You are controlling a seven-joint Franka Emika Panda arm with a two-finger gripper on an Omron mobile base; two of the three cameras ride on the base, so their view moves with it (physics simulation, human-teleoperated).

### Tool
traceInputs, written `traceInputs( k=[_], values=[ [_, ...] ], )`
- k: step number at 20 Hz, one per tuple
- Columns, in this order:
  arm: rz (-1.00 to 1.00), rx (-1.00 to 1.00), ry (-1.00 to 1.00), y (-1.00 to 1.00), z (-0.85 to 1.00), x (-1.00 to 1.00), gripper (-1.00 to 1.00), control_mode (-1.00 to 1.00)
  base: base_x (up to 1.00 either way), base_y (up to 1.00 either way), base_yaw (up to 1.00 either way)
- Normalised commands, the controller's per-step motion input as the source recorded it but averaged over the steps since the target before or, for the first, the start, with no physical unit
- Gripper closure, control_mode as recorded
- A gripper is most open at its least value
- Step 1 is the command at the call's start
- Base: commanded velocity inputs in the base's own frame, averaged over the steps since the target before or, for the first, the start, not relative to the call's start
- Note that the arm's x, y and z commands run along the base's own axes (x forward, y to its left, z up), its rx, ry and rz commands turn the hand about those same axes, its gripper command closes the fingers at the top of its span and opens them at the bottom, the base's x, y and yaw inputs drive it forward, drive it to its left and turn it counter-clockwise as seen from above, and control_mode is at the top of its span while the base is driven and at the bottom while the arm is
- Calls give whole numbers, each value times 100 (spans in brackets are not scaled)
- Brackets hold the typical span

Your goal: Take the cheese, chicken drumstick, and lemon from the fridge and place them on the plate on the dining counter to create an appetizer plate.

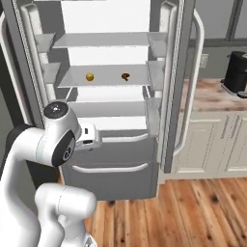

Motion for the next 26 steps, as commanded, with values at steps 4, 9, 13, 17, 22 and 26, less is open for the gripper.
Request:
traceInputs(
  k=[4, 9, 13, 17, 22, 26],
  values=[
    [0, 0, 0, 0, 0, 0, -100, 100, 50, -33, 29],
    [0, 0, 0, 0, 0, 0, -100, 100, 52, -34, 29],
    [0, 0, 0, 0, 0, 0, -100, 100, 50, -41, 26],
    [0, 0, 0, 0, 0, 0, -100, 100, 47, -45, 22],
    [0, 0, 0, 0, 0, 0, -100, 100, 53, -30, 20],
    [0, 0, 0, 0, 0, 0, -100, 100, 67, -10, 18]
  ],
)
